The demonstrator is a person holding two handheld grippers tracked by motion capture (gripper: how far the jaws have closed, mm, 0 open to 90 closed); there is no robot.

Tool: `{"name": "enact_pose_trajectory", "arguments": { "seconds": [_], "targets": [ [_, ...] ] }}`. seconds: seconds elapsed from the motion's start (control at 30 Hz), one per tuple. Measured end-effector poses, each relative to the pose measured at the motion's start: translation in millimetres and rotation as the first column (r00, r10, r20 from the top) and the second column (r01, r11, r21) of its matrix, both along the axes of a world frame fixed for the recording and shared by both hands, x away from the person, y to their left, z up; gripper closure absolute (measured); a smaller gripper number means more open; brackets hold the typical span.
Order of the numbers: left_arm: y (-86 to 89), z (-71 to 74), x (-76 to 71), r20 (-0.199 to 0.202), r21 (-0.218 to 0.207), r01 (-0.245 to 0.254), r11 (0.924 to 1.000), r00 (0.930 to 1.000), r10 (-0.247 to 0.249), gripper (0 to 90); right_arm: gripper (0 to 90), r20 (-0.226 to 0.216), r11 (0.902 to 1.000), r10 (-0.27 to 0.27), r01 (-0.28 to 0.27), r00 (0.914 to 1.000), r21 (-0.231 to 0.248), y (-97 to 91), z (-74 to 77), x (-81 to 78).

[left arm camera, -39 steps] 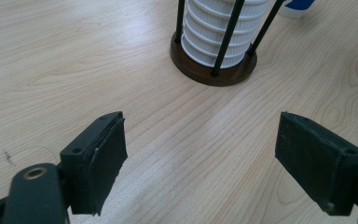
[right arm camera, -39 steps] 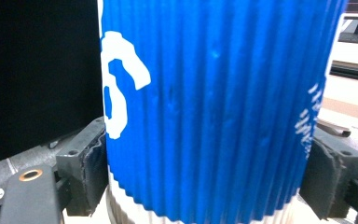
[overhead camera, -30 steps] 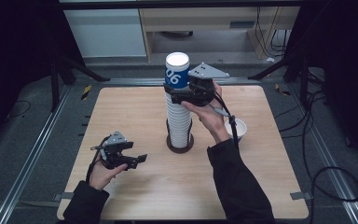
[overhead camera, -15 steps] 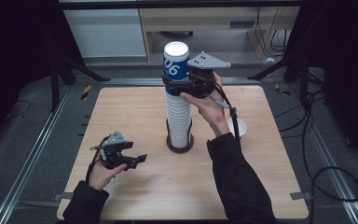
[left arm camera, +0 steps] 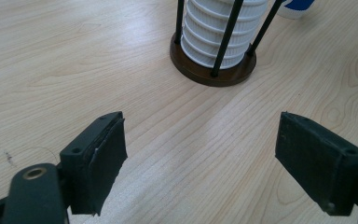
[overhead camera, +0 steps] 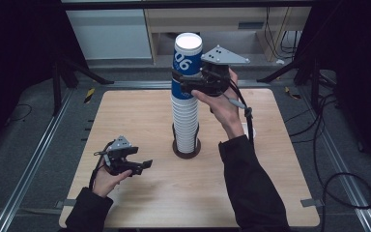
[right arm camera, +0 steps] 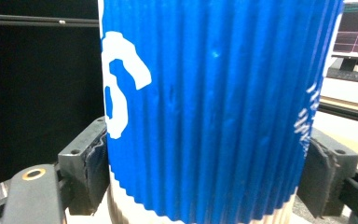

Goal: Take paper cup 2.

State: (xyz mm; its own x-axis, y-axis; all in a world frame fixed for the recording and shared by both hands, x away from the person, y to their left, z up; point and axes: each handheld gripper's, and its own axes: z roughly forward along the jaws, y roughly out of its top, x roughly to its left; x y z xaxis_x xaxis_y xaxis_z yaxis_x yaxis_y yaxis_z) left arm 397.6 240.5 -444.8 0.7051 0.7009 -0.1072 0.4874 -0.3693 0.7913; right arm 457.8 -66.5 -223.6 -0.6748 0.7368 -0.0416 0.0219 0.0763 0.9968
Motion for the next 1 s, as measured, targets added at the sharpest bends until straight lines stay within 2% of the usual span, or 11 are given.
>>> {"name": "enact_pose_trajectory", "arguments": {
  "seconds": [0.23,0.4,0.8,1.0],
  "targets": [
    [-0.8,-0.7,-0.1,-0.001,0.000,-0.001,1.0000,1.0000,0.001,15.6,18.2,0.029,1.0000,-0.009,0.009,0.9995,0.000,-13.6,8.0,-11.8],
    [-1.3,-0.4,-0.6,0.000,0.003,0.002,1.0000,1.0000,-0.002,15.6,18.2,0.032,0.9996,-0.026,0.026,0.9992,-0.009,-28.4,6.4,-21.1],
    [-4.1,0.3,-1.9,0.005,0.006,0.012,0.9999,0.9999,-0.012,15.7,18.4,0.004,0.9978,-0.054,0.054,0.9986,-0.039,-72.2,-26.7,-45.3],
    [-4.9,0.3,-2.3,0.006,0.007,0.014,0.9999,0.9999,-0.014,15.6,18.5,-0.021,0.9963,-0.065,0.064,0.9976,-0.057,-85.5,-42.9,-50.6]
  ]
}}
